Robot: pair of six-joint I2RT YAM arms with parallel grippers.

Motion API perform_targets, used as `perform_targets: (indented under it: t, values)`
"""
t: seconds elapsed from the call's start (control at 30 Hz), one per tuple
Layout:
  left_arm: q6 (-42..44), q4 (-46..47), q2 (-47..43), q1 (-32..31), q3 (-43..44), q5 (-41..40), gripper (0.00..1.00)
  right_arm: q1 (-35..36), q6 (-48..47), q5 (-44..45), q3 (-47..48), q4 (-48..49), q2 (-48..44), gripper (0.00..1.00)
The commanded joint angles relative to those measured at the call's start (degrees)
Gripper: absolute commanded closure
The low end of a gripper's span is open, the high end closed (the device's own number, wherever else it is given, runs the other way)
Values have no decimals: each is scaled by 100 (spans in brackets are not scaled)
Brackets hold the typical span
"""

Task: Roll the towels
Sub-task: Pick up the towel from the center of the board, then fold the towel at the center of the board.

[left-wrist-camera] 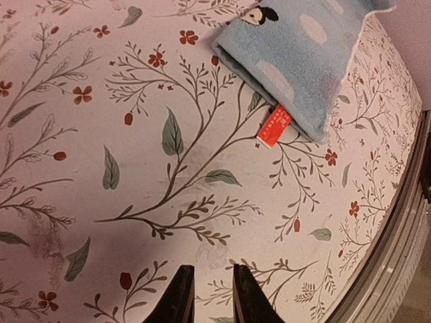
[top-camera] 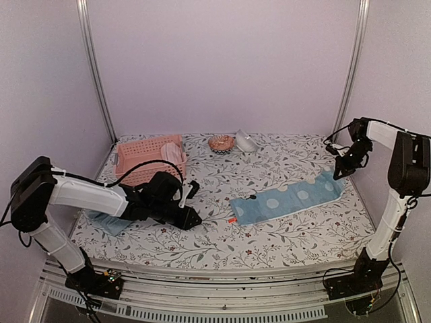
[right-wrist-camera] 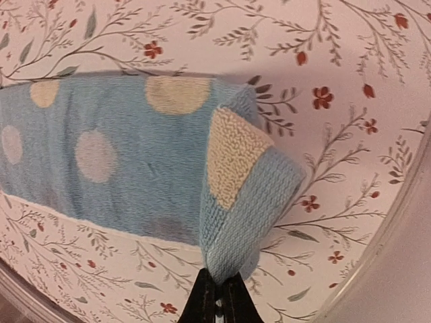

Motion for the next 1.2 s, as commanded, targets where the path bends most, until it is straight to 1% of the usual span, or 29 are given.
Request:
perform_targets:
  t: [0.0,0.2,0.37,0.57,0.77,0.97,1.17]
  values:
    - [32,45,154,7,165,162,77,258,-101,-1374,-330,-276,-284,97]
    - [65,-51,211,8,267,137,77,759,-187,-2358,-640,-302,-268,97]
    - [39,-71,266,8,300,121,77,1152,-175,-3038,-646,-272,-76,97]
    - [-32,-42,451,6,359,170,76,1634,-105,-3324,-362,-244,186,97]
    - [-117,63,767,-5,597,312,76,2156,23,-3686,-36,-287,549,97]
    - [-256,272,1094,-19,858,487,77,2676,235,-3833,146,-199,797,97]
    - [-425,552,1374,-72,1026,689,77,3023,505,-3914,316,-71,1103,97]
